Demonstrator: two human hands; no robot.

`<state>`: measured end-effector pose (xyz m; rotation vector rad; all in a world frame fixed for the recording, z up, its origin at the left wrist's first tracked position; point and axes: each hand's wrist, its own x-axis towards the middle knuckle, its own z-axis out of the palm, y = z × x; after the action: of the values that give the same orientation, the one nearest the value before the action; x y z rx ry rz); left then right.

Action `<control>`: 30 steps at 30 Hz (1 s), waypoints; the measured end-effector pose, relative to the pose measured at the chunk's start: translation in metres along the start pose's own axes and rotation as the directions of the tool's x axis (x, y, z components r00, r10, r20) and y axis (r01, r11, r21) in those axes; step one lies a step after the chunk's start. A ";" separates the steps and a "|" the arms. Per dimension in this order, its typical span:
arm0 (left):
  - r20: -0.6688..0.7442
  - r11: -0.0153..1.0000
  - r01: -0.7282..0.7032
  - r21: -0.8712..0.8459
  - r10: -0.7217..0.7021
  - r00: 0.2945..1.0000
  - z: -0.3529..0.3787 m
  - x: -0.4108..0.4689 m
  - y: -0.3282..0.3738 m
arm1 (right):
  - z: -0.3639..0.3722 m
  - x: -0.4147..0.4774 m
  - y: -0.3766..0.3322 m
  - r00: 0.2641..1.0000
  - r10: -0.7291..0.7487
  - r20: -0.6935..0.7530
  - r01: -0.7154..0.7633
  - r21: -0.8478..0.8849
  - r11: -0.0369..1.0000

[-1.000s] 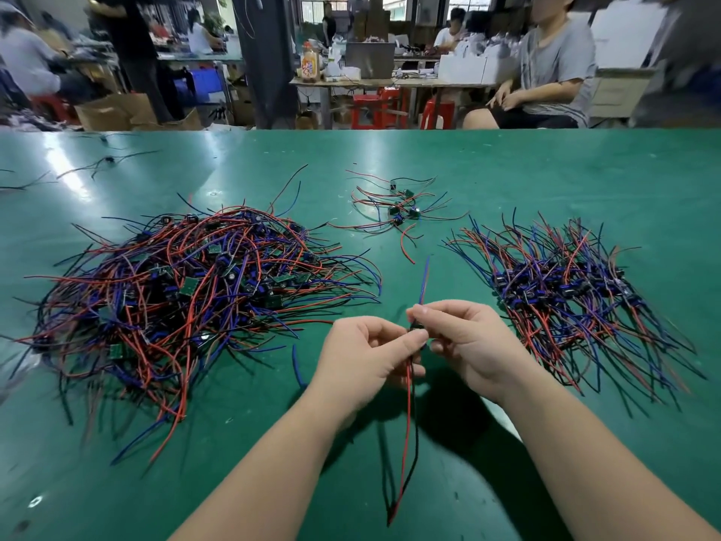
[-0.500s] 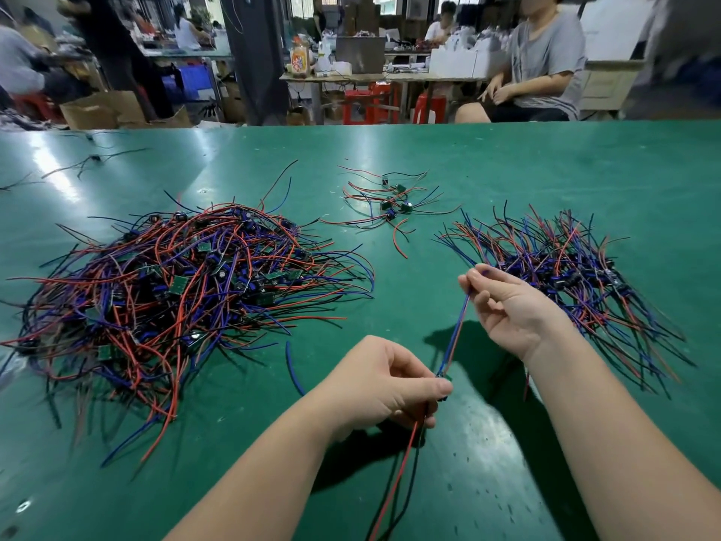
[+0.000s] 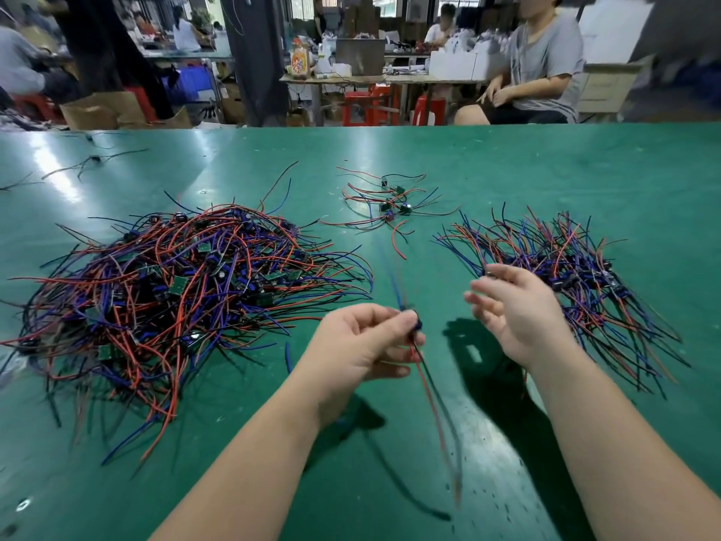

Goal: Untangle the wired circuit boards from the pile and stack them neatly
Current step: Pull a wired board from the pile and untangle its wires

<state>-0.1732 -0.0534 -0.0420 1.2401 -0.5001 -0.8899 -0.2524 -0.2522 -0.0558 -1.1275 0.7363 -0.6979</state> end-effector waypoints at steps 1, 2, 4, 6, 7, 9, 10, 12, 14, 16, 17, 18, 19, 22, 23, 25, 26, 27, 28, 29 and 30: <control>-0.035 0.998 -0.005 -0.066 0.003 0.999 -0.002 0.001 0.002 | 0.007 -0.006 0.006 0.991 -0.068 0.114 0.086 -0.159 0.984; -0.065 0.991 -0.011 -0.133 0.002 0.998 -0.004 0.002 0.004 | 0.016 -0.015 0.011 0.962 -0.121 0.244 0.189 -0.282 0.941; -0.106 0.966 -0.030 -0.256 0.002 0.994 -0.005 0.003 0.006 | 0.033 -0.033 0.020 0.882 -0.117 0.456 0.283 -0.316 0.906; -0.139 0.941 -0.062 -0.331 0.016 0.990 -0.004 0.004 0.007 | 0.045 -0.045 0.024 0.838 -0.130 0.531 0.267 -0.191 0.945; -0.161 0.936 -0.083 -0.343 0.028 0.987 -0.004 0.004 0.006 | 0.049 -0.050 0.024 0.836 -0.156 0.526 0.256 -0.123 0.959; -0.224 0.938 -0.138 -0.317 0.067 0.972 -0.001 0.004 0.004 | 0.054 -0.054 0.023 0.857 -0.159 0.490 0.171 0.020 0.985; -0.275 0.945 -0.178 -0.275 0.100 0.956 0.000 0.005 0.002 | 0.055 -0.055 0.022 0.870 -0.137 0.474 0.105 0.094 0.990; -0.394 0.949 -0.293 -0.114 0.227 0.891 0.002 0.006 -0.004 | 0.058 -0.056 0.020 0.892 -0.082 0.444 -0.006 0.194 0.981; -0.421 0.884 -0.445 0.143 0.462 0.781 0.002 0.006 -0.010 | 0.061 -0.058 0.019 0.908 -0.029 0.419 -0.083 0.246 0.966; -0.335 0.744 -0.554 0.374 0.665 0.667 0.003 0.006 -0.014 | 0.064 -0.059 0.021 0.902 0.029 0.431 -0.165 0.283 0.945; -0.292 0.686 -0.581 0.438 0.720 0.630 0.003 0.005 -0.016 | 0.065 -0.059 0.020 0.894 0.053 0.444 -0.202 0.296 0.933; -0.256 0.648 -0.595 0.475 0.749 0.612 0.002 0.005 -0.016 | 0.065 -0.059 0.020 0.890 0.064 0.452 -0.223 0.309 0.924; -0.216 0.619 -0.596 0.512 0.764 0.608 0.000 0.005 -0.017 | 0.064 -0.058 0.018 0.889 0.065 0.452 -0.232 0.325 0.917; -0.067 0.506 -0.543 0.670 0.770 0.635 -0.011 0.008 -0.016 | 0.054 -0.049 0.010 0.908 0.024 0.418 -0.189 0.358 0.915; -0.033 0.457 -0.500 0.735 0.761 0.648 -0.015 0.009 -0.016 | 0.049 -0.046 0.006 0.910 0.010 0.415 -0.172 0.355 0.919; -0.035 0.398 -0.406 0.823 0.749 0.662 -0.021 0.011 -0.016 | 0.039 -0.039 0.001 0.902 -0.006 0.431 -0.161 0.352 0.922; -0.087 0.472 -0.390 0.791 0.717 0.691 -0.021 0.012 -0.016 | 0.035 -0.036 -0.001 0.894 -0.013 0.448 -0.160 0.346 0.925; -0.163 0.629 -0.388 0.673 0.638 0.752 -0.019 0.011 -0.013 | 0.031 -0.034 -0.003 0.882 -0.019 0.471 -0.159 0.335 0.929; -0.229 0.797 -0.353 0.490 0.508 0.830 -0.015 0.011 -0.011 | 0.028 -0.033 -0.004 0.867 -0.024 0.497 -0.160 0.325 0.932; -0.239 0.919 -0.260 0.298 0.335 0.911 -0.011 0.010 -0.008 | 0.026 -0.033 -0.004 0.851 -0.028 0.524 -0.166 0.320 0.933; -0.184 0.976 -0.144 0.163 0.173 0.967 -0.007 0.008 -0.006 | 0.025 -0.033 -0.004 0.835 -0.030 0.549 -0.176 0.318 0.932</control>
<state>-0.1648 -0.0560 -0.0512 1.3873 -0.5052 -0.5947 -0.2513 -0.2133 -0.0407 -0.8884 0.1458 -0.3843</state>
